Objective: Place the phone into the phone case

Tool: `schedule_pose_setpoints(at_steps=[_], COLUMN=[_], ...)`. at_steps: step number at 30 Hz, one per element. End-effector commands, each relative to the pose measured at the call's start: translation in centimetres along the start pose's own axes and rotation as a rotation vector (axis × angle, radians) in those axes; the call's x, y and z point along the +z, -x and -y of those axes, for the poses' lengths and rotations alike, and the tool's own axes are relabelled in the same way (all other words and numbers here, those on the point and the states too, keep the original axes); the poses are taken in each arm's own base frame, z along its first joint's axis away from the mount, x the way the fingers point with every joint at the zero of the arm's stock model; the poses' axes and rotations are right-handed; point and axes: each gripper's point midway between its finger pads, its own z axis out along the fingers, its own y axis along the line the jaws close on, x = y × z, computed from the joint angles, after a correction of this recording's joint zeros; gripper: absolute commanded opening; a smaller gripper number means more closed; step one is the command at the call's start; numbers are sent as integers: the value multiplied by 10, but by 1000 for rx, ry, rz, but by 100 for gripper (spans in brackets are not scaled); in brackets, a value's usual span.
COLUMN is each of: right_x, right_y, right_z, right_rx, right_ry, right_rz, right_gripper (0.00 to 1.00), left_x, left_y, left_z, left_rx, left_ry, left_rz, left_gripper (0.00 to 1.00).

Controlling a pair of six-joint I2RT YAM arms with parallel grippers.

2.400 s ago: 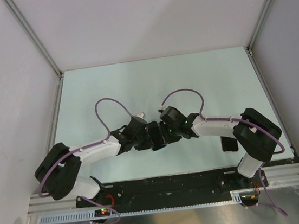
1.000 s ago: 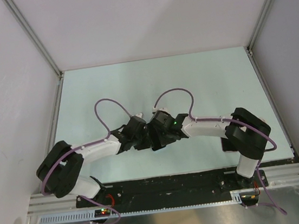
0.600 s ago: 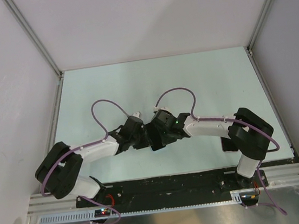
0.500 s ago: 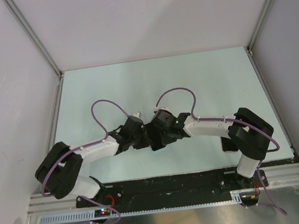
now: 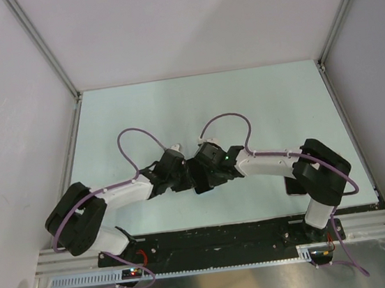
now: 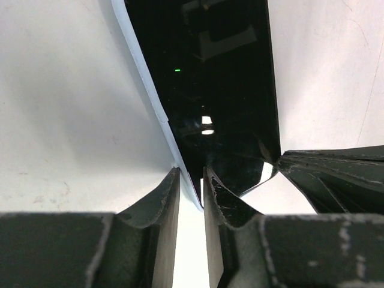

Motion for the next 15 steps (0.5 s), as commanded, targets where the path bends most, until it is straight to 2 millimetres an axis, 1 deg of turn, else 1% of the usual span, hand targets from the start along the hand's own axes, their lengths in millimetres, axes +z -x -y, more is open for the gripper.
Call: schedule_pose_setpoints(at_steps=[1, 6, 9, 11, 13, 15], right_x=[17, 27, 27, 19, 3, -20], right_y=[-33, -47, -48, -38, -18, 14], right_z=[-28, -28, -25, -24, -24, -25], right_rx=[-12, -22, -22, -14, -1, 20], right_ry=[68, 57, 47, 47, 71, 113], right_rz=[-98, -140, -147, -118, -58, 32], right_gripper=[0, 0, 0, 0, 0, 2], left_x=[4, 5, 4, 1, -4, -12], left_y=[-8, -6, -3, 2, 9, 15], left_z=[-24, -21, -18, -15, -11, -5], left_rx=[12, 15, 20, 20, 17, 15], left_ry=[85, 80, 72, 61, 44, 22], left_rz=[-18, -18, -10, 4, 26, 50], left_gripper=[25, 25, 25, 26, 26, 27])
